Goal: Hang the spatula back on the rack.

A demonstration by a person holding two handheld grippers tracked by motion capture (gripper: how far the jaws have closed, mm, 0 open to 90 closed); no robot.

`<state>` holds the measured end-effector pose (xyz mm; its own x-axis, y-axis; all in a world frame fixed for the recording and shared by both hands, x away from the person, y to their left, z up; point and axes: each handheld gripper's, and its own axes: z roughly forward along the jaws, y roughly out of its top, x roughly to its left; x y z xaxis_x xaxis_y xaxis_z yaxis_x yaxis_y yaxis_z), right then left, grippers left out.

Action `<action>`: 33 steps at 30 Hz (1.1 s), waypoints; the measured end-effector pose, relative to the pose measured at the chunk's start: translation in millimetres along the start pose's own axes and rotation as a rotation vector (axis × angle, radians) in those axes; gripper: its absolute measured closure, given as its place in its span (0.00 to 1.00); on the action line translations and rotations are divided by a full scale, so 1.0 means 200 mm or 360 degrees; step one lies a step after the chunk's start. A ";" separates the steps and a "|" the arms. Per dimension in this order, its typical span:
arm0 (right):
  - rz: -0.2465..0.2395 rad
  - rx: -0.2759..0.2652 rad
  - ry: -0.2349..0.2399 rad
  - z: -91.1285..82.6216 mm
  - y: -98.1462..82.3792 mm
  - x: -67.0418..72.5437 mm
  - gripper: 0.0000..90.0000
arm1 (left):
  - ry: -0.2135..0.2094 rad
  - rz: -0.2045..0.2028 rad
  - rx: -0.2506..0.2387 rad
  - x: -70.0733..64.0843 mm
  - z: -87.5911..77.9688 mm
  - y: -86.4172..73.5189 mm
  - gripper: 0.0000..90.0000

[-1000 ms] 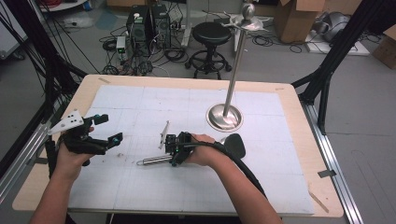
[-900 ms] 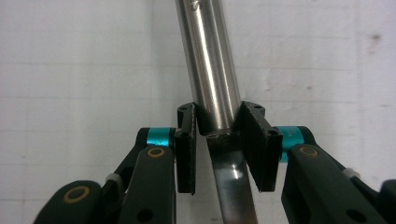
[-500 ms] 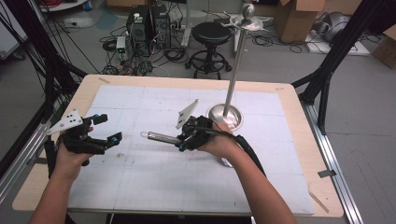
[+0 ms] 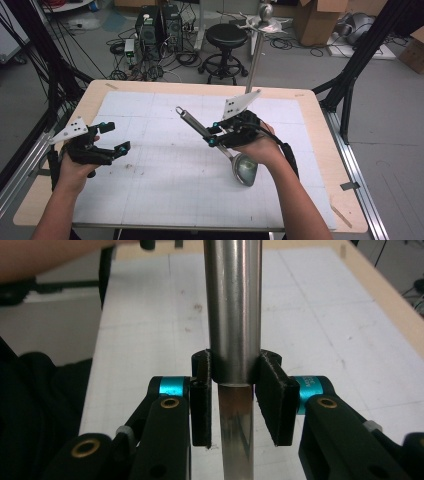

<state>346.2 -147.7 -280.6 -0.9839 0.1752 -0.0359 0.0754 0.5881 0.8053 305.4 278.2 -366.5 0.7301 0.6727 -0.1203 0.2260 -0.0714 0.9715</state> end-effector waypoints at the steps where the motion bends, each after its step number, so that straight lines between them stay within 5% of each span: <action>1: 0.0016 -0.0024 0.0003 -0.03 0.00 0.00 0.77 | 0.0001 -0.0002 -0.0001 0.00 0.00 0.00 0.02; 16: 0.0078 -0.0283 0.0013 -0.27 -0.04 -0.03 0.78 | 0.0008 -0.0005 -0.0003 0.00 0.00 0.00 0.02; 33: 0.0128 -0.0402 -0.0028 -0.45 -0.07 -0.07 0.78 | 0.0010 -0.0003 -0.0005 0.00 0.00 0.00 0.02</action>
<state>344.5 -229.1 -239.3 -0.9732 0.2286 0.0260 0.1084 0.3562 0.9281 305.7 277.8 -366.8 0.7257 0.6773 -0.1208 0.2254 -0.0681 0.9719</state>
